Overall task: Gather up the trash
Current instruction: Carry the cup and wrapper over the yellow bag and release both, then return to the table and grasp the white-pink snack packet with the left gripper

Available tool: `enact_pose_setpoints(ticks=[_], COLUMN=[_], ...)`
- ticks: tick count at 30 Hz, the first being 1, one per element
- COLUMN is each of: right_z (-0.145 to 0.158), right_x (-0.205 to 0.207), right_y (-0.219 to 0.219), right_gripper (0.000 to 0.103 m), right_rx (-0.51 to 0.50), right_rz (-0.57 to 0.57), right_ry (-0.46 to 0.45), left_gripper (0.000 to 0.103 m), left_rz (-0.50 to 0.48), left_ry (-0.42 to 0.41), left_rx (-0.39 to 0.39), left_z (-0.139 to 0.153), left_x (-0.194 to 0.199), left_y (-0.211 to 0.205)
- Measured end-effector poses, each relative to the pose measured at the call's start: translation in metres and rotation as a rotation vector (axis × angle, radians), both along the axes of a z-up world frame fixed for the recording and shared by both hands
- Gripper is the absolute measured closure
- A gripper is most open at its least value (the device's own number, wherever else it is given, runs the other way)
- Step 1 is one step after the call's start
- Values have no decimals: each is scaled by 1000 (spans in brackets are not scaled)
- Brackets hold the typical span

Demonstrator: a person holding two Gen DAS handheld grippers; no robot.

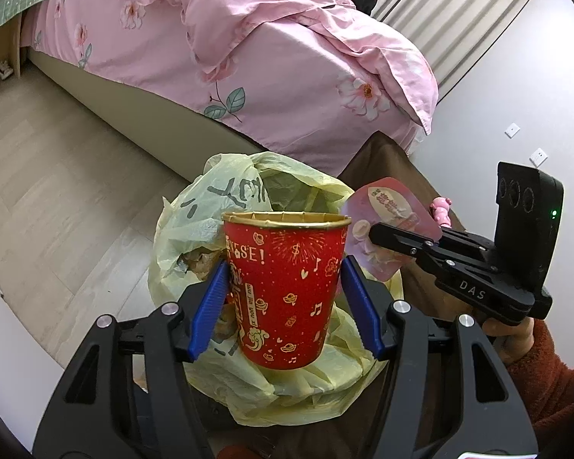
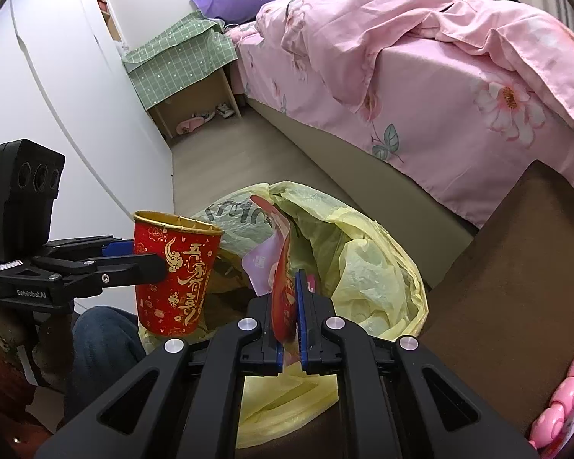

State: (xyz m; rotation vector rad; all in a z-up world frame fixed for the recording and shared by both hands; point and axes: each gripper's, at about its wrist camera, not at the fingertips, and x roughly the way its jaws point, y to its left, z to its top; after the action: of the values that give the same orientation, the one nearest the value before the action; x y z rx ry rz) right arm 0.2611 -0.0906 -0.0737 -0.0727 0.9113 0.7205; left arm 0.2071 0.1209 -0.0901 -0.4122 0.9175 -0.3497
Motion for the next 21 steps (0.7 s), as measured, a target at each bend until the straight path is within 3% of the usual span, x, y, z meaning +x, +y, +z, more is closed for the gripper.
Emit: enact_pose_setpoints(ticks=[2,3,4,6,15,21], right_z=[0,0,0,2,17,26], right_x=[1,1,0,-3,-17,-42], right_y=[0,0,0,-2,-12,-39], right_gripper=[93,85,70,58,58,58], right_rx=[-9,-11,-9,16,1,-21], right_rz=[-9,-16,-19,-18,-46,-89], right_ry=[-1,-1,0,7,-51,-85], left_gripper=[44,43,41,36,34,34], left_rz=[0,6,16,35,102,102], left_ry=[-6,-8,-12,-24,-79,-128], left_rx=[-36,-50,-65,-79,-57,4], left_z=[0,1,2,7,30,45], left_x=[1,1,1,-1,-15,-26], left_y=[4,6,9,14,23,6])
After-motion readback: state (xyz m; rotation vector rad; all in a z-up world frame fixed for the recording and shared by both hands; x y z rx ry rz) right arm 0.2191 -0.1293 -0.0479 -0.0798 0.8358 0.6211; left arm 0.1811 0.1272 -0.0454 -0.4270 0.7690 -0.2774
